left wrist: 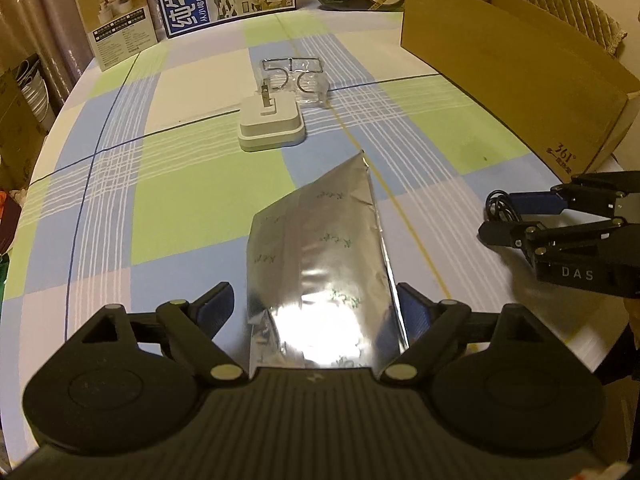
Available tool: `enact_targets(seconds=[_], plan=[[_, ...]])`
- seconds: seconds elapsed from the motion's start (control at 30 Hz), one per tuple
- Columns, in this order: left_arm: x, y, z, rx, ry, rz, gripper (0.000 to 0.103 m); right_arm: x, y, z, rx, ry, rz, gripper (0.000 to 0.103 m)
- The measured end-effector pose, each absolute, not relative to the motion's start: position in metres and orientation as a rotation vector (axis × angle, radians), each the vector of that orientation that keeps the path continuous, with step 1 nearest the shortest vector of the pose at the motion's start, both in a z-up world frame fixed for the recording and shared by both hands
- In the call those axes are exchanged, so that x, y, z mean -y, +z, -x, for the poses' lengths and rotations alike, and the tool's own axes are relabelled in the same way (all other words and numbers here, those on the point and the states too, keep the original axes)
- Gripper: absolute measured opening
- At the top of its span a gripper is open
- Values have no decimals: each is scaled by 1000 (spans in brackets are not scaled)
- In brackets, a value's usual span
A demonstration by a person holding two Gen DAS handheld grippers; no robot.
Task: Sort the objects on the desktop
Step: 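Grasp the silver foil bag with left tool while right tool grasps the black cable, then carry the foil bag and black cable toward the cardboard box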
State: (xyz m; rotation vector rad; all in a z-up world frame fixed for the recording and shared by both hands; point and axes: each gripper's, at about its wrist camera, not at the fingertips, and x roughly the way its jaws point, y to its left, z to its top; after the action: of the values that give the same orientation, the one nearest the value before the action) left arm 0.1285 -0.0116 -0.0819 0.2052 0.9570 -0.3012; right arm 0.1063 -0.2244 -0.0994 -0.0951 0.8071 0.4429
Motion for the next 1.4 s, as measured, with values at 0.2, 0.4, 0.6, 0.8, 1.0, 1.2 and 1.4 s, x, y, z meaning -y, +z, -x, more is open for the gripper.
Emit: enact_targets(seconds=[0.2,0.4,0.6,0.8,1.0,1.2,1.4], plan=[[12,-88,-137,-975,-313,-203,84,223,-100,-107,-798,444,114,35],[11,-93,-143,-1018,-317,-173,82,223,-100,-108,-802,447,128,21],[7,-96,-146,-1078,-317,-113,72,221,-100,-105,-803,459,140,20],[2,-93,-148,-1095,-317,-62,53,220,-100,-103,-805,459,135,19],[-1,-89,-143,-1094,-312,-37,50,222,-95,-98,-794,454,119,19],[-2,-83,-136,-1084,-309,-25,50,224,-85,-96,-772,445,100,18],[0,-69,-131,-1061,-315,-18,50,226,-73,-95,-744,441,86,8]])
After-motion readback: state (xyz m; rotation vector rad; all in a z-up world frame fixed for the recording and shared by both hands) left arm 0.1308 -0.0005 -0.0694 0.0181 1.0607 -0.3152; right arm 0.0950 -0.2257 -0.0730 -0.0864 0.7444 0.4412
